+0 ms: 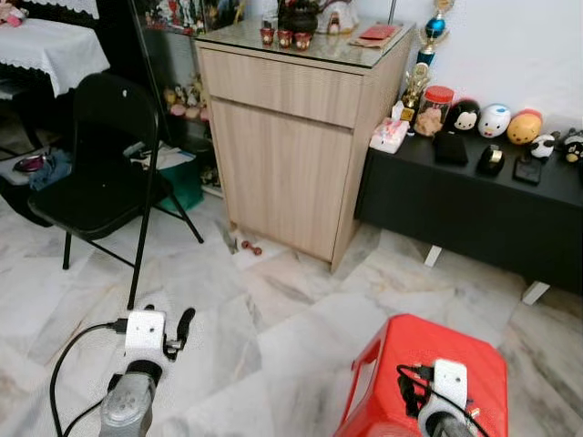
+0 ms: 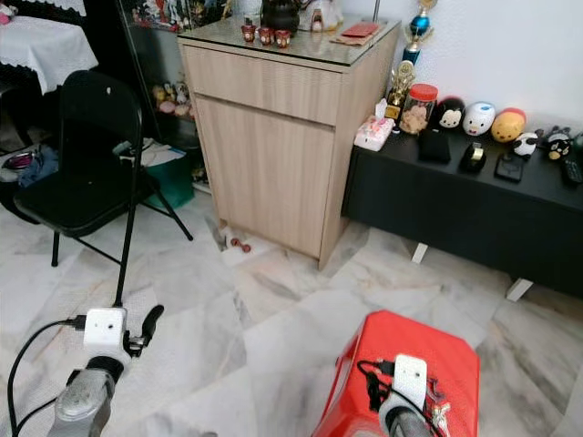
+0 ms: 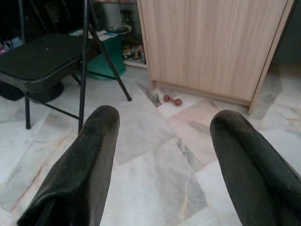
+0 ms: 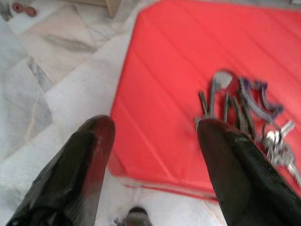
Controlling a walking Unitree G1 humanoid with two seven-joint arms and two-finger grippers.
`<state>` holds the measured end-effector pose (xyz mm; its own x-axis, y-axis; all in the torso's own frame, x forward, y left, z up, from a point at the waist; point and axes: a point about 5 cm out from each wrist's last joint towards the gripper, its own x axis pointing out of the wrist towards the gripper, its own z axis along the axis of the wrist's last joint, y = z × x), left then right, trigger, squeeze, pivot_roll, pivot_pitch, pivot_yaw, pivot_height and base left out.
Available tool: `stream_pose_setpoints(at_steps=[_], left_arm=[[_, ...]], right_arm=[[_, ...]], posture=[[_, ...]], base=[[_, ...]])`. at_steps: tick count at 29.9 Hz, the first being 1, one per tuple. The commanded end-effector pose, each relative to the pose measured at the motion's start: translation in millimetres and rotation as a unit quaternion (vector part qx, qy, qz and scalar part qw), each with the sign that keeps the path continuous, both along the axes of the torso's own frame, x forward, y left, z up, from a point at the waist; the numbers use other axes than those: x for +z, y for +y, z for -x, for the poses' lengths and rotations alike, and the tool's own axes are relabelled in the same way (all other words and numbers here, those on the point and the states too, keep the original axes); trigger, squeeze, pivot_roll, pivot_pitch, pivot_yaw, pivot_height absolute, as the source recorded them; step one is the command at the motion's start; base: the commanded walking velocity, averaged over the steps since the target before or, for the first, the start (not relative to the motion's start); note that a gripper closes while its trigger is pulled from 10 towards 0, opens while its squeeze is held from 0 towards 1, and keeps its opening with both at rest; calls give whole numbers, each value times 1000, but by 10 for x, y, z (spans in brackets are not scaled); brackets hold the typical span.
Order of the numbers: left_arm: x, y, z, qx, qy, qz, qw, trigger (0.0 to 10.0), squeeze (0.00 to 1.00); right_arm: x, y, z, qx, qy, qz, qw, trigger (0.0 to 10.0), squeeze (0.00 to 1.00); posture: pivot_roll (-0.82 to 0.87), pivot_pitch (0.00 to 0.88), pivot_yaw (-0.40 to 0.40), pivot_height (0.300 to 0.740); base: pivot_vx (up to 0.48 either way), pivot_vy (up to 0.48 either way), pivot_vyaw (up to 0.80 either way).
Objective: Hang keys on a hook
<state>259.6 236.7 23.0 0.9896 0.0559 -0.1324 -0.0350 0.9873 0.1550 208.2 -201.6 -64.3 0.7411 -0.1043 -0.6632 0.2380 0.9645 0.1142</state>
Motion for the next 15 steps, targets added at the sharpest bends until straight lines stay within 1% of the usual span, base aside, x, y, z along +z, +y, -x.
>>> stream_pose_setpoints(at_steps=[1, 8, 15], left_arm=[[-30, -20, 21, -5, 10, -1, 1000, 10000, 0], [6, -75, 20, -14, -3, 11, 1000, 10000, 0], [13, -80, 5, -14, 0, 13, 1000, 10000, 0]], right_arm=[[-10, -38, 21, -6, 8, 5, 1000, 10000, 0], [-6, -48, 14, -10, 8, 6, 1000, 10000, 0], [4, -28, -8, -12, 4, 4, 1000, 10000, 0]], posture=[[162, 0, -53, 639], [167, 3, -56, 639], [165, 0, -51, 639]], base=[[0, 0, 0], [0, 0, 0], [0, 0, 0]])
